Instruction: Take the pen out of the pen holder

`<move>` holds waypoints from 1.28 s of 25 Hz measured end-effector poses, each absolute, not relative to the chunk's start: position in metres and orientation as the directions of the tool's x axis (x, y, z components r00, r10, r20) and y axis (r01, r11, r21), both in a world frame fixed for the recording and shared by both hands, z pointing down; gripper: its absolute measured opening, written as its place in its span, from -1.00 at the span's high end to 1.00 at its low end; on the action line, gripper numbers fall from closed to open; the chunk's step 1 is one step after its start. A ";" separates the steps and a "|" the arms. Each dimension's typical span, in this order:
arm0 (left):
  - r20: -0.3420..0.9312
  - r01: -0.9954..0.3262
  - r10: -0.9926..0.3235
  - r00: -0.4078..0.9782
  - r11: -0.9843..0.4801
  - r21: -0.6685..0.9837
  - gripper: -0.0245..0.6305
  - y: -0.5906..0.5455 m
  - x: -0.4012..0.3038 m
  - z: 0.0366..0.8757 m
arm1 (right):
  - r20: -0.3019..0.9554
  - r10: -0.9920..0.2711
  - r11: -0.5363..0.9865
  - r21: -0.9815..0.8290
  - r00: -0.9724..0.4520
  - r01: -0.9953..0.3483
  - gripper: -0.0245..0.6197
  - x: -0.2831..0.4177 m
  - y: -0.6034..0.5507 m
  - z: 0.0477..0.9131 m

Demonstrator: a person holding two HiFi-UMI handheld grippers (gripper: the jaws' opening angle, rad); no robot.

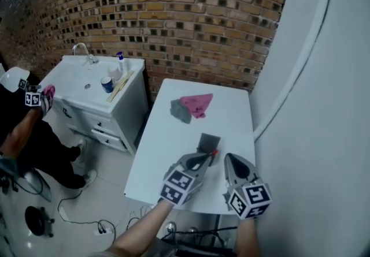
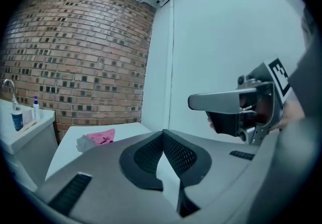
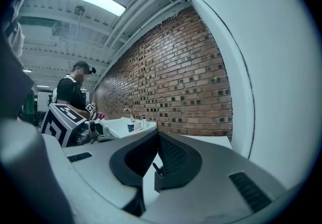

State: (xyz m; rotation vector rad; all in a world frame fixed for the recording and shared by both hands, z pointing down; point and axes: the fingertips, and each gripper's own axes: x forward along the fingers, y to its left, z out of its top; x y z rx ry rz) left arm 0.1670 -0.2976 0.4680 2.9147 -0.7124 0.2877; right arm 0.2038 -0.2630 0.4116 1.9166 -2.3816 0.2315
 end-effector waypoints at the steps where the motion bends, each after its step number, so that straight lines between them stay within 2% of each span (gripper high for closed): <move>1: 0.208 -0.473 -0.450 0.869 -0.878 0.075 0.92 -0.300 0.170 0.472 | 0.156 -0.964 0.206 -0.071 -0.215 -0.976 0.92 0.206 -0.264 0.414; 11: 0.225 -0.497 -0.468 0.855 -0.862 0.098 0.92 -0.319 0.201 0.511 | 0.191 -0.963 0.178 -0.082 -0.191 -0.981 0.92 0.226 -0.276 0.434; 20: 0.306 -0.533 -0.489 0.817 -0.843 0.077 0.56 -0.338 0.226 0.549 | 0.215 -0.960 0.163 -0.093 -0.180 -0.982 0.92 0.244 -0.283 0.445; 31: 0.379 -0.561 -0.507 0.774 -0.827 0.041 0.57 -0.349 0.235 0.574 | 0.244 -0.955 0.147 -0.097 -0.167 -0.984 0.92 0.256 -0.284 0.453; 32: 0.380 -0.565 -0.513 0.770 -0.824 0.032 0.64 -0.350 0.235 0.573 | 0.246 -0.955 0.147 -0.096 -0.167 -0.984 0.92 0.256 -0.284 0.453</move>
